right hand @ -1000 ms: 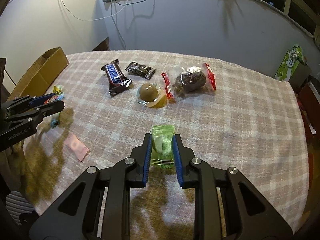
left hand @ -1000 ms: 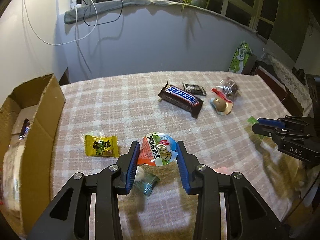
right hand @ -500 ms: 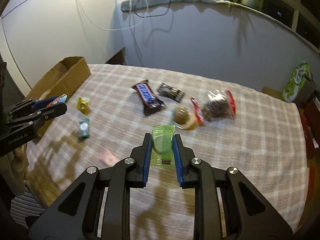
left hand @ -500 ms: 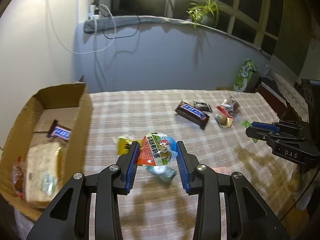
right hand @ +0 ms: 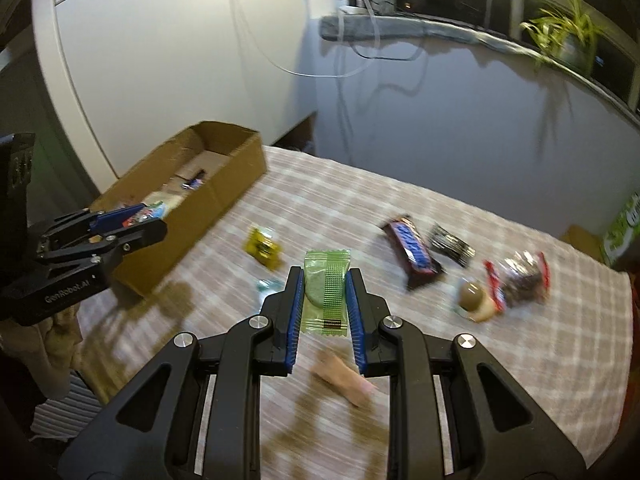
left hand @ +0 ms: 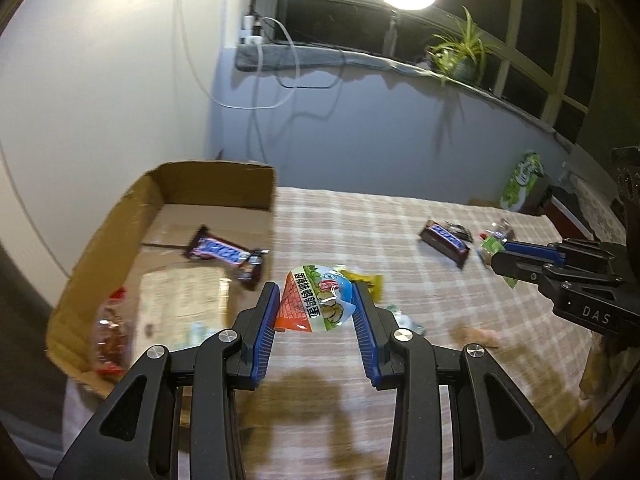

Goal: Organize snacks
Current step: 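Carry the round candy packet and green packet into the box and open both tools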

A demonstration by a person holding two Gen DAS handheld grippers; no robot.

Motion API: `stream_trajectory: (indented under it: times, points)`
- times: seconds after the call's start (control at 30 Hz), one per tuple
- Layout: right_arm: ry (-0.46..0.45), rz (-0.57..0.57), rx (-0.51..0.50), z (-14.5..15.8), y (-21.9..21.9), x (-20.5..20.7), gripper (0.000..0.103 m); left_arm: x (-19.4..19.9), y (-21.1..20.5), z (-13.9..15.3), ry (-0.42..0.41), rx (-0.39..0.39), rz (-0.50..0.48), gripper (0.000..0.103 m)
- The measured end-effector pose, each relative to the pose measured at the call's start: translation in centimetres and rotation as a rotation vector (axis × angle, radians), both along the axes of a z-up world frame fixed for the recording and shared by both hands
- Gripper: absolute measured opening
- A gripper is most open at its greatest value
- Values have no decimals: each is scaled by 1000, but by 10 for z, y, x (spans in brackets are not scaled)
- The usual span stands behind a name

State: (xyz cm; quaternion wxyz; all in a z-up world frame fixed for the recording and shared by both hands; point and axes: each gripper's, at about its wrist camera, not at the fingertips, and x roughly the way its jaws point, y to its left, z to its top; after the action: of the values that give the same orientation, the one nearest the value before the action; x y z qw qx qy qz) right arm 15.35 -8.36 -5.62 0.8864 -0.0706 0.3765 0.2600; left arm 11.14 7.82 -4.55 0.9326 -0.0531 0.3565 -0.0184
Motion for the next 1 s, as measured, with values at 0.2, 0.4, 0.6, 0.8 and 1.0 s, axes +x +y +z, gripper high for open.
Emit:
stream_trajectory:
  times: [0.2,0.4,0.6,0.8,1.0]
  points:
    - [-13,72,10,8,39,-1,22,-9,30,4,-15,0,58,35]
    - [-16,143,21,13,79,-1,22,-14,55,5,-18,-3,109,35]
    - [-12,203,26,15,115,1,22,-16,76,2,-18,-2,147,35]
    - [-1,249,29,13,148,4,22,-13,96,0,-15,-5,179,35]
    - [10,284,20,8,175,9,22,-8,111,-4,-11,-11,201,35]
